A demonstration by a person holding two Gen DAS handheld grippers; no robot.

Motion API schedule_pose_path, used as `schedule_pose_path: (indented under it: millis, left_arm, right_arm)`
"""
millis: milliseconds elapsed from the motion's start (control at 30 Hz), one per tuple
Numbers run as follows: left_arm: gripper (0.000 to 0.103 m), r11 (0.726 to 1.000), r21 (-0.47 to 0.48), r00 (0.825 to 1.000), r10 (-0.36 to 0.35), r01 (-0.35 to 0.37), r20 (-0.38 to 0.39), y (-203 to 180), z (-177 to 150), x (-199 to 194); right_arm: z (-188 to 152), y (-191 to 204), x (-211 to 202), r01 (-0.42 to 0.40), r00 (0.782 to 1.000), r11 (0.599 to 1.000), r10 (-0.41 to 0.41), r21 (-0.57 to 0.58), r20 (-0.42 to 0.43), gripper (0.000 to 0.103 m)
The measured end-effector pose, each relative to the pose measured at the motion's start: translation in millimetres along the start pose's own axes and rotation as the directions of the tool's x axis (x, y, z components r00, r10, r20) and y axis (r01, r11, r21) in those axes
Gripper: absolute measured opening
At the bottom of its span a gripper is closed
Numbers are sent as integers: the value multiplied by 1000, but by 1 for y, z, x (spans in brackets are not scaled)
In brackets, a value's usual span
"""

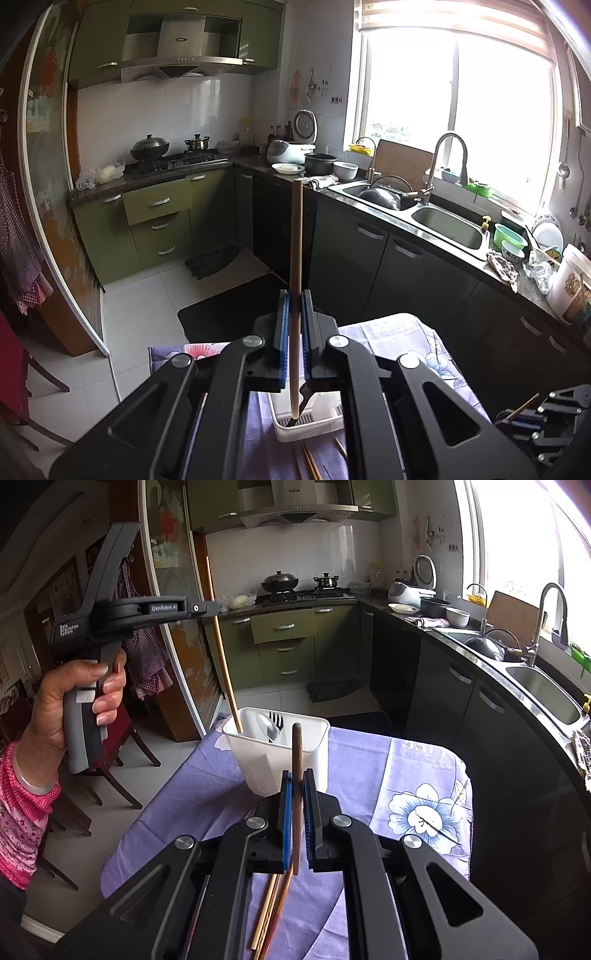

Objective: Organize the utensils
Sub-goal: 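Lift the chopsticks and drop them into the white caddy with both grippers, then move both open grippers back down toward the remaining chopsticks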

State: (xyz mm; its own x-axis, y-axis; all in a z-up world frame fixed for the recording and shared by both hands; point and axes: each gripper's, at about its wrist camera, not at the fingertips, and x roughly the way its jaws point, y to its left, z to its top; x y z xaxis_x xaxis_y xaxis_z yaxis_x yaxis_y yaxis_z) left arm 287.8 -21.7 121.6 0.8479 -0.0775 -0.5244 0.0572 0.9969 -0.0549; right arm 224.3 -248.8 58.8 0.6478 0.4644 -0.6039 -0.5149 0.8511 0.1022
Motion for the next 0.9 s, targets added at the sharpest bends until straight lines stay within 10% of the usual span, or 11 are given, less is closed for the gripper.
schedule_pose_path:
  millis: [600,900]
  left_arm:
    - [35,1000,7,999,-8,8,-52,14,-52,-4]
    - [43,1000,5,996,-30,31,-89,26,-84,-41]
  right_arm:
    - [116,-20,-31,-4,955,994,-28,109,296,7]
    - [124,-10,48,30,979,995,-49,100,196,7]
